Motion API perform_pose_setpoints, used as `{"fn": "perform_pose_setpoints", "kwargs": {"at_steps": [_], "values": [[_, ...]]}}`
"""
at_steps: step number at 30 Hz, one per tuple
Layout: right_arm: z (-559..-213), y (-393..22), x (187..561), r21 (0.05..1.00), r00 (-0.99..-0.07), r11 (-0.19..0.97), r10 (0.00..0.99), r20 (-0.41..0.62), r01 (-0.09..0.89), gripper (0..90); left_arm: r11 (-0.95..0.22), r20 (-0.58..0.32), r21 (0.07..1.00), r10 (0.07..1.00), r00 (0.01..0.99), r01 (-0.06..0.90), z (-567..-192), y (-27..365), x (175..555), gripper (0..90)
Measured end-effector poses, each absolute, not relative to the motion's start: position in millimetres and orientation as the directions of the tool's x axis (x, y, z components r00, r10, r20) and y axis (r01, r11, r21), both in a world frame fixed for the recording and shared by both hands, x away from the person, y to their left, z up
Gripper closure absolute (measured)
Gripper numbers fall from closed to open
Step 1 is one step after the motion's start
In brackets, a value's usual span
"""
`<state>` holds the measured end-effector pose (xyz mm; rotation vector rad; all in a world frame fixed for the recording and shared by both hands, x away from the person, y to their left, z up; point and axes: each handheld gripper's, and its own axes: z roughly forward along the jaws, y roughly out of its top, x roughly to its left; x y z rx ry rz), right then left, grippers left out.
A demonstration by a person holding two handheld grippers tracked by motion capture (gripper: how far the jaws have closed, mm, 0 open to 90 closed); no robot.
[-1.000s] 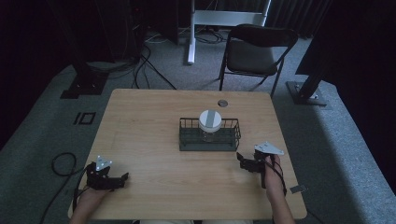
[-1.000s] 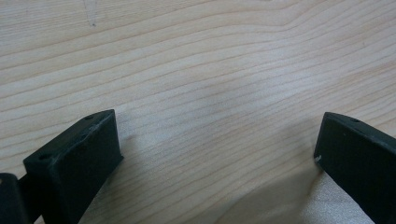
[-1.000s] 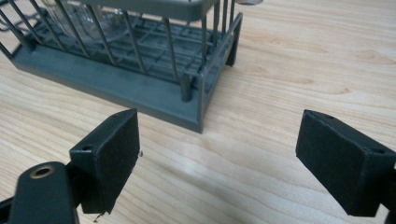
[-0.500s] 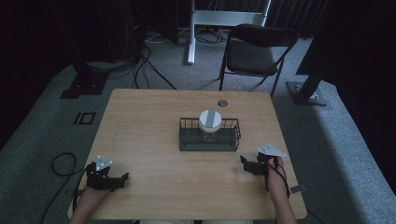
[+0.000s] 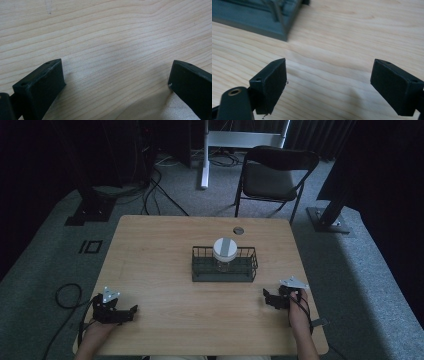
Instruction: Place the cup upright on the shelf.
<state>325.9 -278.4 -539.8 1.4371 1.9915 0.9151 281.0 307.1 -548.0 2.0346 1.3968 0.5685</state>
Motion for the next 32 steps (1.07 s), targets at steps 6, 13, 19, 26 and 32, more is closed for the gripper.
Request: {"fn": "perform_pose_setpoints", "kwargs": {"at_steps": [6, 13, 19, 26, 32], "values": [[-545.9, -281.8, 327.0, 0.745, -0.285, 0.209, 0.958, -0.026, 0.634, 13.2, -0.266, 0.013, 0.685, 0.935, 0.354, 0.678, -548.0, 307.1, 281.0, 0.5], [-550.7, -289.4, 328.3, 0.729, -0.198, 0.147, 0.98, -0.017, 0.668, 11.3, -0.267, 0.013, 0.685, 0.935, 0.354, 0.678, -548.1, 307.1, 281.0, 0.5], [-551.1, -295.0, 329.5, 0.723, -0.165, 0.106, 0.986, 0.011, 0.683, 11.3, -0.267, 0.013, 0.685, 0.935, 0.355, 0.678, -548.1, 307.1, 281.0, 0.5], [-551.2, -295.0, 329.9, 0.723, -0.17, 0.108, 0.985, 0.013, 0.682, 11.3, -0.266, 0.013, 0.685, 0.935, 0.355, 0.678, -548.1, 307.1, 281.0, 0.5], [-551.1, -294.9, 330.0, 0.723, -0.173, 0.11, 0.985, 0.012, 0.682, 11.3, -0.266, 0.013, 0.685, 0.935, 0.354, 0.678, -548.0, 307.1, 281.1, 0.5]]}}
